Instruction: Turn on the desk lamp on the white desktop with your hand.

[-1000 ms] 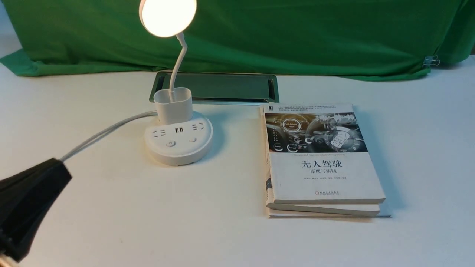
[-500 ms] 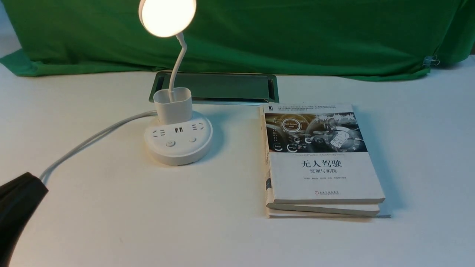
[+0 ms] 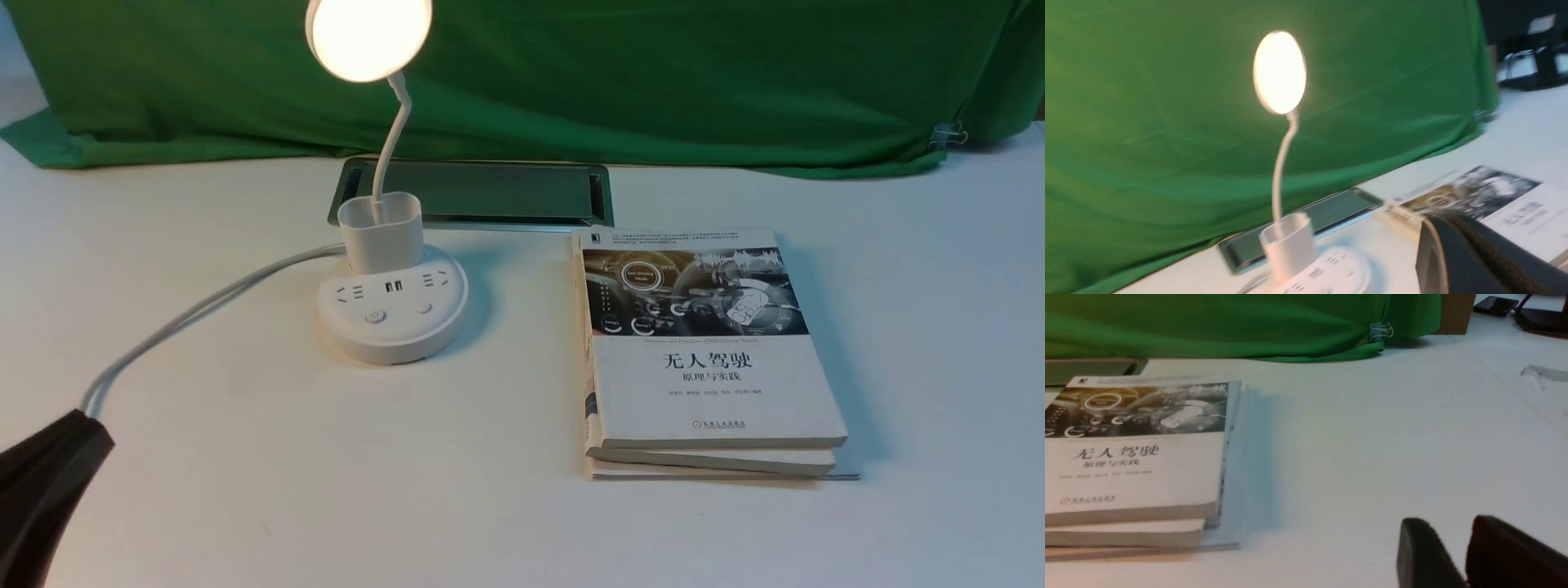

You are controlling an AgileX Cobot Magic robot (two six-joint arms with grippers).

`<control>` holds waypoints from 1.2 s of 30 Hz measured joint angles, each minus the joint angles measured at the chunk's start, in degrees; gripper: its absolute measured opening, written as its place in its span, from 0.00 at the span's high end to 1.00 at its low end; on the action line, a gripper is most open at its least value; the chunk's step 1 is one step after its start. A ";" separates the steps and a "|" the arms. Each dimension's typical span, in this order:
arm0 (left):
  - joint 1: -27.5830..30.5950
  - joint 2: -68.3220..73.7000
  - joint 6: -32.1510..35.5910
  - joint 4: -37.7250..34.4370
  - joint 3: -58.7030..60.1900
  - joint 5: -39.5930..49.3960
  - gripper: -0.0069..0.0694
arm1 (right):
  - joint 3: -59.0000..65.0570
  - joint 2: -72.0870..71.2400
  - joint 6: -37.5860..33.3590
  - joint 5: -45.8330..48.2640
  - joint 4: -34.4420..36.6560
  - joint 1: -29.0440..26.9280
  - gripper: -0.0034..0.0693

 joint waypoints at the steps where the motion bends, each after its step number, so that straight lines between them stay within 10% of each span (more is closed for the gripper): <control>1: 1.93 -0.62 0.00 0.27 1.61 -0.87 0.88 | 0.00 0.00 0.00 0.05 0.00 0.00 0.63; 12: 18.48 -6.47 -6.73 0.58 7.36 -1.67 0.88 | 0.00 0.00 0.00 0.05 0.00 0.00 0.63; 36: 19.17 -6.72 -12.21 -5.80 7.42 14.07 0.88 | 0.00 0.00 0.00 0.05 0.00 0.00 0.63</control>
